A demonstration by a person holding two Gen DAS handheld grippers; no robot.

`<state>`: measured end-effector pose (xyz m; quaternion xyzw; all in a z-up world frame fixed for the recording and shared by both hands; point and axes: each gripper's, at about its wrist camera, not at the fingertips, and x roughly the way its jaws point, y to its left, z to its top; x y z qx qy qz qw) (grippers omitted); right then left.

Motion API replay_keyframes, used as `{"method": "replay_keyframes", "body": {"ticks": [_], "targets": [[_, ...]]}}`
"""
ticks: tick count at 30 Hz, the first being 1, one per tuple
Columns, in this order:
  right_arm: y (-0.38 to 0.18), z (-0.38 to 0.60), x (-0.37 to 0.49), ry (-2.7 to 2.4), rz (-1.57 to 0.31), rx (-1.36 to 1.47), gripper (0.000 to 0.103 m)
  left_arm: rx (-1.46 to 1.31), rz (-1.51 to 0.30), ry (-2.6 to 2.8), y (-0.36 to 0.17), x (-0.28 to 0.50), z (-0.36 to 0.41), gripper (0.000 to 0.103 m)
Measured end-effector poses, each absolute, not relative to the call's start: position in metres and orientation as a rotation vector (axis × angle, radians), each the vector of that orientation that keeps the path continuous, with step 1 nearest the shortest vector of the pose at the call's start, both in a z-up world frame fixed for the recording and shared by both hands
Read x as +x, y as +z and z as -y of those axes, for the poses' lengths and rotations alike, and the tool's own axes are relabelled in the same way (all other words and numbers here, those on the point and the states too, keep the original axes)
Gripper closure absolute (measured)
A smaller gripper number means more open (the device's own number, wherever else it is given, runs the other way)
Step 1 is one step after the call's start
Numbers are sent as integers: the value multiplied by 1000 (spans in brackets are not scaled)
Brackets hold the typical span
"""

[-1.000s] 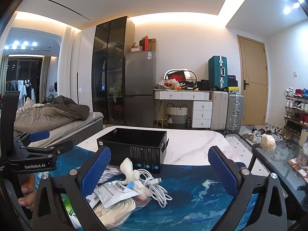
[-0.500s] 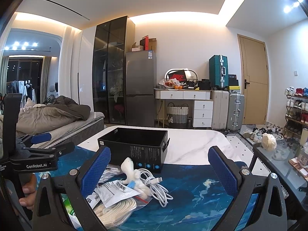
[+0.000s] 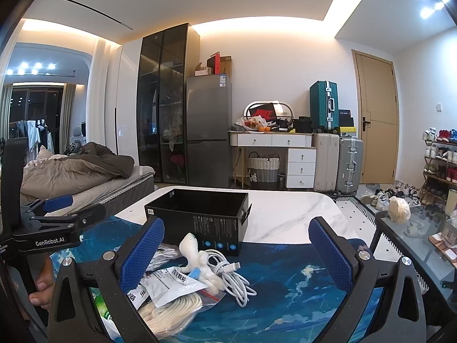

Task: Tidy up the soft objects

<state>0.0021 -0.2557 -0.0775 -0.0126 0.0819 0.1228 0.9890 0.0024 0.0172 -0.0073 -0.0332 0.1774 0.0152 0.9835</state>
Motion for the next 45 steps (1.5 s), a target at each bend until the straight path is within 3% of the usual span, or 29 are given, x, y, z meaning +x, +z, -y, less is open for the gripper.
{"method": "replay_keyframes", "body": {"ticks": [18,25,35,40,45], "targets": [[-74,253,2,266,-172,-17,0,-24,-371,45,-6,5,-9,0],[-49,254,8,308,-184,-1,0,-13,-445,-26,5,18,-4,0],[-21,230,78,395,-531,-133,1,-11,-769,-187,11,75,2,2],[-39,212,112,462,-709,-210,16,24,-887,-227,-7,95,9,14],[-66,201,137,520,-842,-231,26,62,-957,-269,-19,105,18,14]]}}
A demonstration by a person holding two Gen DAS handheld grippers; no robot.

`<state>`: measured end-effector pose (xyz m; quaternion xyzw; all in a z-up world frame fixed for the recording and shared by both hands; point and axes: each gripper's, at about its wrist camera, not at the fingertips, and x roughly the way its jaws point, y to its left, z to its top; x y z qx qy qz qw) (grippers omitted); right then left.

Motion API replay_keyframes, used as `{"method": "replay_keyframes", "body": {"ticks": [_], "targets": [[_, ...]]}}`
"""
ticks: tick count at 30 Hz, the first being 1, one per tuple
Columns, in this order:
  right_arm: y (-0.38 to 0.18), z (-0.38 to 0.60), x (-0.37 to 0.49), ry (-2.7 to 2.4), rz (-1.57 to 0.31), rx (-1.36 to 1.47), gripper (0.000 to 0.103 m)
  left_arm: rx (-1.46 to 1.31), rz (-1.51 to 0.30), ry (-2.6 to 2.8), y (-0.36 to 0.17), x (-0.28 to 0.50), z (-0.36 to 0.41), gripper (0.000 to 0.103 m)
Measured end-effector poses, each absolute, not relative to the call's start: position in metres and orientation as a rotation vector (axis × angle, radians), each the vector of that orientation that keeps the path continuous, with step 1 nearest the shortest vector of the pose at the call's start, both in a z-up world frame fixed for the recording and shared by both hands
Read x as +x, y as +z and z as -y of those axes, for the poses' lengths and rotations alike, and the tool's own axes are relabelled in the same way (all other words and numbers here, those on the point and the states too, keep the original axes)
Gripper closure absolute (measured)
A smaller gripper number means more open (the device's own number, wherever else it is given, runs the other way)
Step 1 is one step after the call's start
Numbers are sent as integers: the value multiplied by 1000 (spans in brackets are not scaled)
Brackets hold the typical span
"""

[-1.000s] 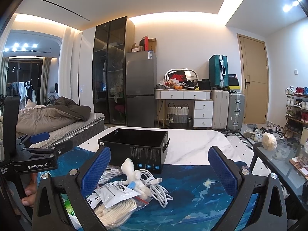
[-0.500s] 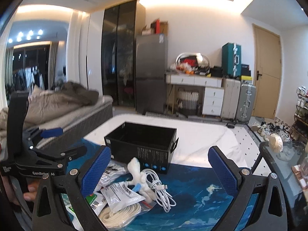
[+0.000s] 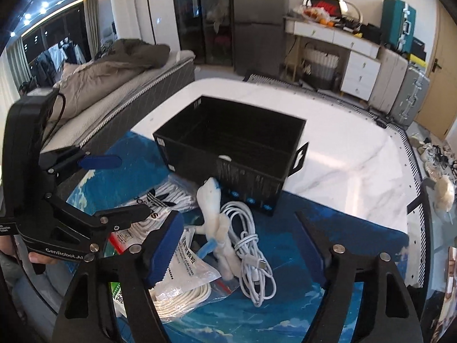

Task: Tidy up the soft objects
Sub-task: 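Grasp the adidas lace bag with left tool while right tool grasps the white plush toy, then lift both items over the black box while lowering them inside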

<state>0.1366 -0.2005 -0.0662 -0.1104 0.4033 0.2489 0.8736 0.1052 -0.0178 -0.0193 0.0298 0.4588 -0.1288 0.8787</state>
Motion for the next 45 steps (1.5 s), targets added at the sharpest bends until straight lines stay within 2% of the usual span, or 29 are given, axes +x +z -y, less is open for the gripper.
{"method": "replay_keyframes", "body": {"ticks": [5,6,9,11,13,16,18,20,30,45], "targets": [[-89,179,145,571,-906,-316,47,120,-1010,-300,-32,109,28,14],[-94,176,147,577,-918,-333,48,132,-1015,-300,-34,110,30,17],[-108,166,151,590,-939,-372,56,128,-1045,-323,-42,114,31,35],[-117,161,153,595,-957,-383,57,124,-1068,-329,-48,117,31,38],[-124,158,157,600,-971,-385,57,124,-1077,-326,-52,119,31,50],[-131,154,158,605,-967,-396,59,118,-1079,-318,-53,121,27,58],[-134,152,160,605,-966,-407,62,102,-1082,-322,-53,122,24,59],[-137,150,158,615,-974,-415,73,104,-1079,-321,-52,124,24,61],[-141,157,149,599,-931,-406,84,120,-1035,-310,-46,116,24,66],[-78,188,112,563,-689,-224,84,93,-702,-303,11,83,9,66]]}}
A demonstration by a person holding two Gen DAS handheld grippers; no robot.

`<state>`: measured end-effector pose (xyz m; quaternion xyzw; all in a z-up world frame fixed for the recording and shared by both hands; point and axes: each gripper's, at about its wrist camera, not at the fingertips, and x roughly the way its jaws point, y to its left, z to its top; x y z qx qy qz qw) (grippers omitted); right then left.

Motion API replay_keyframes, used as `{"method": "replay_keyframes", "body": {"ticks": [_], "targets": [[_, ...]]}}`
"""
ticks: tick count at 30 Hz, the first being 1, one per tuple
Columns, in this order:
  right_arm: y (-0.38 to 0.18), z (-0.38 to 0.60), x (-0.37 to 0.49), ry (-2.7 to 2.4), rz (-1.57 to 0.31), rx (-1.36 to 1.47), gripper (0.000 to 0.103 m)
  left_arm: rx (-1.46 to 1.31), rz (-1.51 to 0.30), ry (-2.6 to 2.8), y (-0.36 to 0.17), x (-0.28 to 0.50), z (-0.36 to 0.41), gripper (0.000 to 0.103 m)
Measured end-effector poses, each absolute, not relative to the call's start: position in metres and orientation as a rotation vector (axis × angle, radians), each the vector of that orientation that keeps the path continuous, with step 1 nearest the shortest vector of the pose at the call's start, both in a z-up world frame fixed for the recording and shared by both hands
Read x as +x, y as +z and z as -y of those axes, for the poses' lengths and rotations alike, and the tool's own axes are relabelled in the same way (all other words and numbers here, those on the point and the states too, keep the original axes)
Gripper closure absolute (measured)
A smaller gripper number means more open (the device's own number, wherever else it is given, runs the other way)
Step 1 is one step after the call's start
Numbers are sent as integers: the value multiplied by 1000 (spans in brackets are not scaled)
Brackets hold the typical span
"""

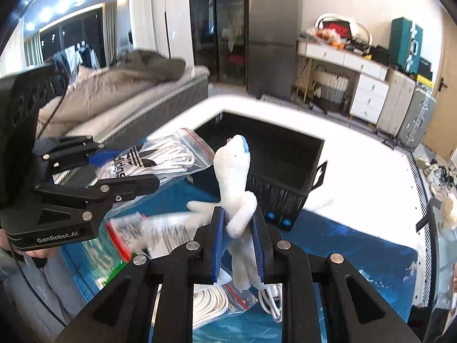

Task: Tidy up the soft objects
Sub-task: 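Lift both items over the black box while lowering them inside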

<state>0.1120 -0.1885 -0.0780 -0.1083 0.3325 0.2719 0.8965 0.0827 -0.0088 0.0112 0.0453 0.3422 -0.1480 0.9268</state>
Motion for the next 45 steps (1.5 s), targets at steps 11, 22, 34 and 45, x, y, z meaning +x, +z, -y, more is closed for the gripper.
{"method": "replay_keyframes", "body": {"ticks": [11,22,34,45], "targets": [[-50,208,40,466,-312,-160,84,28,-432,-203,22,34,-11,65],[-66,220,-15,452,-136,-115,84,-18,-273,-132,19,1,-36,65],[-33,212,14,438,-75,-119,84,-15,-199,-124,50,26,-39,65],[-2,196,74,404,-69,-77,84,-52,-209,-102,61,84,-50,65]]}}
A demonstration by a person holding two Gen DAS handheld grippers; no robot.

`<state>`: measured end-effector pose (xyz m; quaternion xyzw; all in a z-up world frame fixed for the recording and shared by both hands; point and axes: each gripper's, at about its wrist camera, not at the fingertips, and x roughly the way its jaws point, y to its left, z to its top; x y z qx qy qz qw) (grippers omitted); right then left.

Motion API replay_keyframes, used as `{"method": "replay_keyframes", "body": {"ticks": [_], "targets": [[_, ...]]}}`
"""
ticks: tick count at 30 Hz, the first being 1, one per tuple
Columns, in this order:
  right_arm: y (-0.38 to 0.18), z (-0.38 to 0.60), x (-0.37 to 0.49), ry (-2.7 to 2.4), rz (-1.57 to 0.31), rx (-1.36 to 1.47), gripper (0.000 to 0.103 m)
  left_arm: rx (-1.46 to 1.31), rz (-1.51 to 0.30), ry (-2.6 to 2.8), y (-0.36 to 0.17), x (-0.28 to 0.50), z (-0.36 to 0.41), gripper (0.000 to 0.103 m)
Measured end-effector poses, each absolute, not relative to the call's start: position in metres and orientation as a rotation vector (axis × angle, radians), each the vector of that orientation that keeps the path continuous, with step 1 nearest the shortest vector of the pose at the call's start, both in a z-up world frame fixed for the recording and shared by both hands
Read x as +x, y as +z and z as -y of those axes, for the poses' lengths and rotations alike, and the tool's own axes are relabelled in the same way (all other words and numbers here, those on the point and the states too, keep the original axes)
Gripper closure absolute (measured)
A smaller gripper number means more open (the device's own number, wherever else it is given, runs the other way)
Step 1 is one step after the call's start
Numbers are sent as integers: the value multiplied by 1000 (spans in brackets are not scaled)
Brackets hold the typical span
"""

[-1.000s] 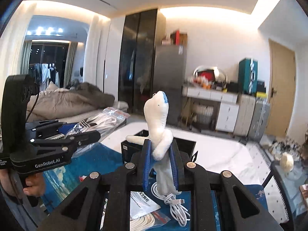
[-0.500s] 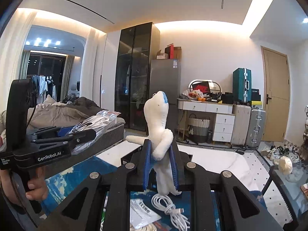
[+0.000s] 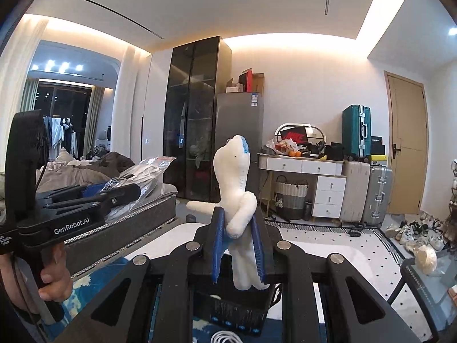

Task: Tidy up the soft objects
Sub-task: 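Lift both items over the black box while lowering them inside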

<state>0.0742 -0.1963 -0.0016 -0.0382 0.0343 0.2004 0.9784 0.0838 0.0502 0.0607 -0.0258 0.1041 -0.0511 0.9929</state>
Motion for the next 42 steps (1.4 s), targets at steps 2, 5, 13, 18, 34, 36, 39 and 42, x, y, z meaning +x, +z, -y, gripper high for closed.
{"method": "replay_keyframes", "body": {"ticks": [2,5,13,18,34,36,39,42], "targets": [[3,197,84,402,-65,-74,84,-60,-213,-99,63,94,-52,65],[8,196,98,403,-73,-69,84,-69,-225,-104,64,106,-48,65],[14,190,150,434,-196,-86,84,-58,-364,-170,62,147,-28,65],[5,188,191,462,-365,-67,84,-42,-514,-206,48,178,-15,65],[-76,186,257,474,-699,-115,85,-43,-818,-277,-18,220,16,65],[-87,182,258,481,-742,-132,86,-22,-838,-276,-22,219,23,65],[-101,182,262,476,-810,-161,89,7,-866,-277,-23,216,33,65],[-109,182,259,482,-853,-162,89,12,-905,-282,-23,214,35,65]]}}
